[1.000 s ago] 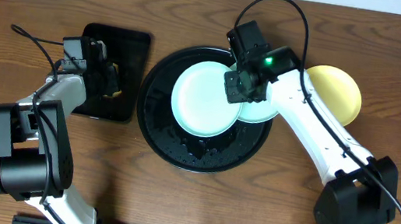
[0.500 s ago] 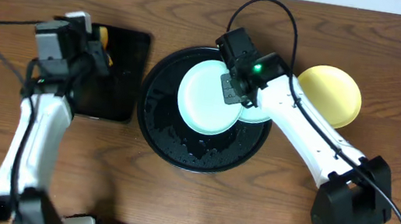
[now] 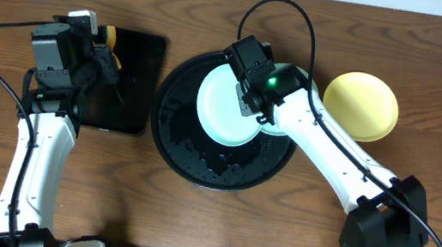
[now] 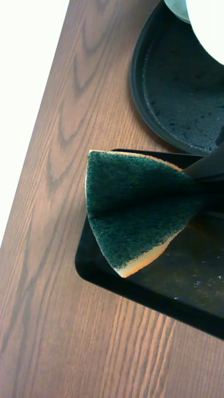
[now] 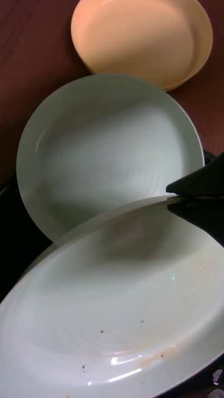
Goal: Clean dirty plates on tray and stack at the side
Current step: 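Move the sponge in the left gripper toward the tilted green plate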
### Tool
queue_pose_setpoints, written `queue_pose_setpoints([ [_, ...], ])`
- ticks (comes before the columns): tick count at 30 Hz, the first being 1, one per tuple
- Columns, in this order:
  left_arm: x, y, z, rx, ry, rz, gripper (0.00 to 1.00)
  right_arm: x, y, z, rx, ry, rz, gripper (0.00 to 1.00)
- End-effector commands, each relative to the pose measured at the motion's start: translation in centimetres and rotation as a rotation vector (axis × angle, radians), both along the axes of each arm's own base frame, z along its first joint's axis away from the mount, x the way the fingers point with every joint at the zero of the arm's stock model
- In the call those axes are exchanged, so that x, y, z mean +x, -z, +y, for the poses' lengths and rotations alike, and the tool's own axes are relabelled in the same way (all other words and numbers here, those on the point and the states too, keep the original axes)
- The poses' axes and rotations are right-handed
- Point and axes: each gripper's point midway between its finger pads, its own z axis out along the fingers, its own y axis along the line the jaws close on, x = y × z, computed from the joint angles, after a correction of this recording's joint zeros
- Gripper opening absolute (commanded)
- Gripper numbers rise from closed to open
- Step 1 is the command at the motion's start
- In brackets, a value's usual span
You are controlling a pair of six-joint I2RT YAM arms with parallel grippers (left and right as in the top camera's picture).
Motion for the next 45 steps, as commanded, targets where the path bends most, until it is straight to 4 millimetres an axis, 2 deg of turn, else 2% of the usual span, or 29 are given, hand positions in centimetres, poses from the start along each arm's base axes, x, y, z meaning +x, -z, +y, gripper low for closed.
queue_pose_setpoints([
  [1,0.1,0.1,-0.1,0.007,0.009,0.000,0.07,0.1,-1.6,-0.1,0.001,-0.004,-0.042,0.01],
  [6,-0.4,0.7,0.3,0.009,-0.022,0.032,0.08,0.0,-1.6,0.0,0.005,-0.006,-0.038,0.01],
  [10,-1.0,3.2,2.0,0.039,-0.115,0.113,0.07,-0.5,-1.2,0.9,0.057,-0.030,0.000,0.01],
  [13,-1.2,3.8,1.2,0.003,-0.099,0.139,0.07,-1.0,-0.9,0.9,0.080,-0.005,0.029,0.01],
  [19,-0.5,3.2,-0.1,0.006,-0.063,0.103,0.07,-2.5,0.1,0.5,0.158,0.003,0.166,0.01],
  [28,-1.1,4.0,-2.7,0.053,0.040,0.148,0.07,-1.9,0.6,-1.3,0.238,0.045,0.236,0.01],
  [30,-1.0,3.9,-2.2,0.078,0.031,0.143,0.08,-2.1,0.8,-1.3,0.250,0.045,0.251,0.01],
  [33,-0.9,3.7,-0.5,0.133,-0.044,0.140,0.07,-2.4,1.2,-1.4,0.243,0.047,0.262,0.01],
  [35,-1.1,3.1,-0.6,0.124,-0.044,0.127,0.08,-2.5,1.4,-1.5,0.240,0.048,0.267,0.01],
  [37,-1.3,2.4,0.2,0.142,-0.090,0.112,0.07,-2.6,1.6,-1.5,0.238,0.049,0.270,0.01],
  [39,-1.1,1.9,1.3,0.072,-0.196,0.087,0.07,-2.6,1.7,-1.6,0.238,0.050,0.270,0.01],
  [41,-0.6,1.6,0.6,-0.019,-0.188,0.064,0.08,-2.7,1.8,-1.6,0.236,0.051,0.274,0.01],
  [45,-0.3,1.4,-0.7,-0.076,-0.134,0.052,0.08,-2.6,2.0,-1.5,0.239,0.050,0.269,0.01],
])
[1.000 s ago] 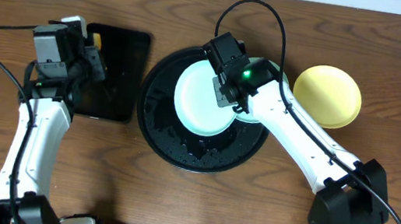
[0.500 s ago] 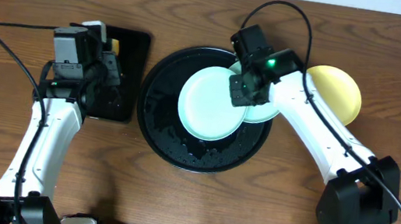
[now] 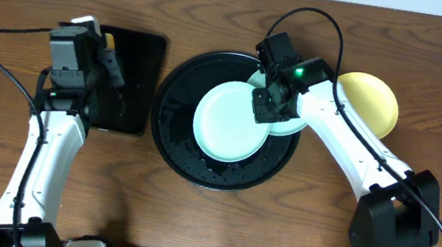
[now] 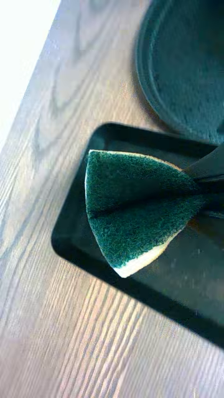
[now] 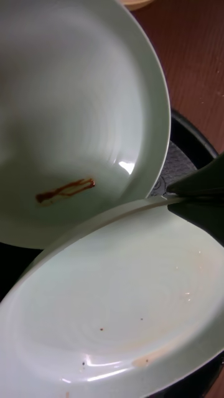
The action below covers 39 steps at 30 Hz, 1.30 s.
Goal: Clean dirty plates on tray and stack at the side
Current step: 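Move the sponge in the left gripper toward the tilted green plate, then scrub the tilted green plate's face with the sponge in the left gripper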
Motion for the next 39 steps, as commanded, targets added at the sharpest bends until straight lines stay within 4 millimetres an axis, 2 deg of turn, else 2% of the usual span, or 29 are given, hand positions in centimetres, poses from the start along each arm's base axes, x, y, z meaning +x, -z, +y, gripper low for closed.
queue_pose_setpoints([
  [1,-0.1,-0.6,-0.9,-0.071,0.006,-0.023,0.07,0.1,-1.0,0.1,0.030,0.010,-0.023,0.01],
  [5,-0.3,-0.1,-0.4,0.022,0.046,0.005,0.07,0.0,-0.9,0.1,0.030,0.010,-0.022,0.01],
  [9,-0.3,0.3,-0.6,0.012,0.059,0.016,0.08,0.1,-0.9,0.1,0.032,0.010,-0.023,0.01],
  [11,-0.2,0.3,-2.2,-0.049,0.129,0.007,0.07,0.0,-1.0,0.3,0.044,0.007,-0.018,0.01],
  [14,-0.6,-0.6,-7.2,-0.208,0.339,-0.020,0.07,-0.5,-0.9,0.8,0.075,0.010,0.011,0.01],
  [16,-1.3,-0.7,-9.5,-0.257,0.429,-0.012,0.07,-0.9,-0.5,0.8,0.083,0.041,0.031,0.01],
  [26,-5.4,2.1,-15.9,-0.249,0.623,0.157,0.08,-1.9,2.5,0.9,0.105,0.045,0.068,0.01],
  [32,-7.7,3.3,-18.8,-0.250,0.704,0.232,0.08,-2.1,4.5,0.3,0.114,0.091,0.074,0.01],
  [39,-10.5,5.3,-22.0,-0.225,0.801,0.293,0.07,-2.4,5.1,0.1,0.111,0.092,0.081,0.01],
])
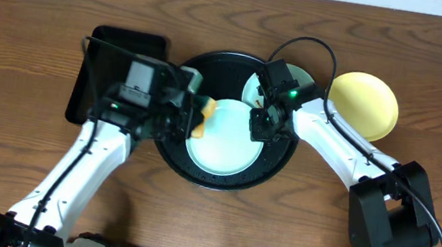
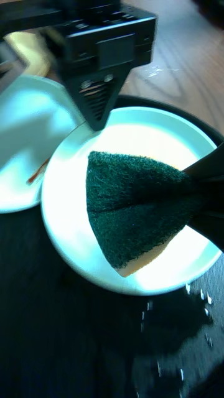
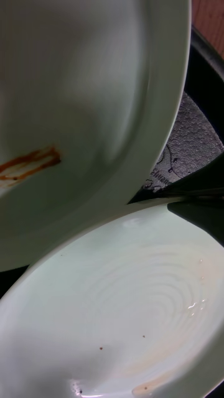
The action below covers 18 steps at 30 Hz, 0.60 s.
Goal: Clean dirty plates on tray and stack at the side
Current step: 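Scrub the tilted green plate's face with the sponge in the left gripper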
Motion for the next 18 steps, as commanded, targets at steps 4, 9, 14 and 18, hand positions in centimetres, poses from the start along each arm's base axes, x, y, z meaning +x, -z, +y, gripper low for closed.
queue_pose_setpoints([
  [4,-1.8,2.0,-2.9,0.016,0.101,-0.023,0.07,0.5,-1.1,-0.1,0.031,0.032,-0.022,0.01],
  [9,-1.5,3.8,-3.9,0.055,0.059,-0.039,0.08,0.5,-1.1,-0.2,0.030,0.032,-0.022,0.01],
  [14,-0.8,5.6,-4.4,0.098,0.045,-0.047,0.07,0.5,-1.1,-0.2,0.030,0.032,-0.021,0.01],
  [18,-0.7,7.5,-5.3,0.106,0.059,-0.022,0.07,0.5,-1.1,-0.2,0.030,0.032,-0.021,0.01],
])
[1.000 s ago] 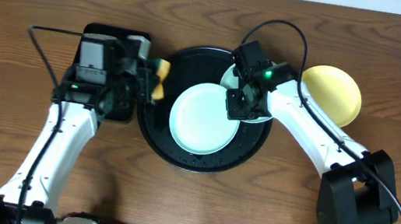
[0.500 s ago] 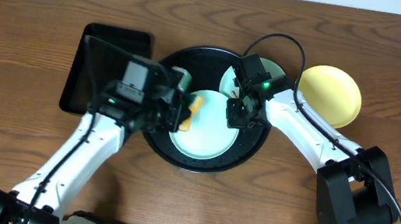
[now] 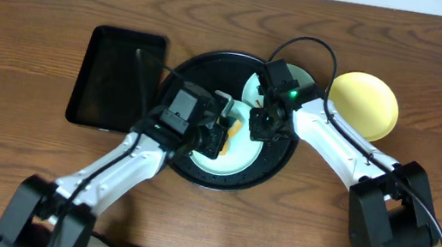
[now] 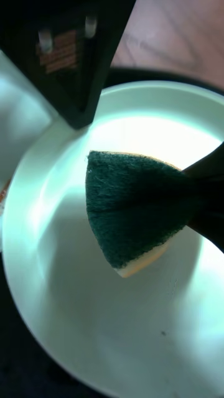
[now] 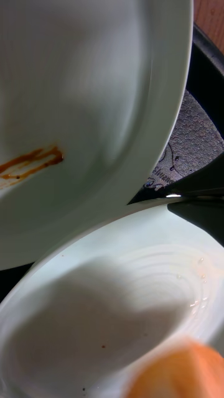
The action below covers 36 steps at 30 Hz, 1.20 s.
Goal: Clean dirty plates on tray and stack at the side
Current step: 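Scrub the tilted green plate's face with the sponge in the left gripper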
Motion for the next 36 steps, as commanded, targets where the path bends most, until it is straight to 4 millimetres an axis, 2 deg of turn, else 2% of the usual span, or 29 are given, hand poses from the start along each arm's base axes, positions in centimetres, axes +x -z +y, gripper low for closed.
queue_pose_setpoints([
  [1,0.1,1.9,-0.3,0.029,-0.015,0.027,0.07,0.4,-1.0,-0.3,0.022,0.025,-0.018,0.01],
  [7,0.4,4.6,-0.5,0.053,-0.013,0.058,0.08,0.4,-1.0,-0.3,0.023,0.025,-0.018,0.01],
  [11,1.1,5.9,1.4,0.157,-0.076,0.037,0.07,0.4,-1.0,-0.3,0.023,0.025,-0.018,0.01],
  [25,3.6,5.8,5.3,0.351,-0.222,-0.084,0.08,0.1,-1.0,-0.5,0.015,0.025,-0.005,0.01],
  [30,4.2,5.4,5.5,0.357,-0.240,-0.113,0.08,0.1,-1.0,-0.5,0.014,0.025,-0.005,0.01],
  [36,5.5,4.7,6.7,0.412,-0.304,-0.181,0.07,-0.1,-0.9,-0.6,0.010,0.025,0.002,0.01],
])
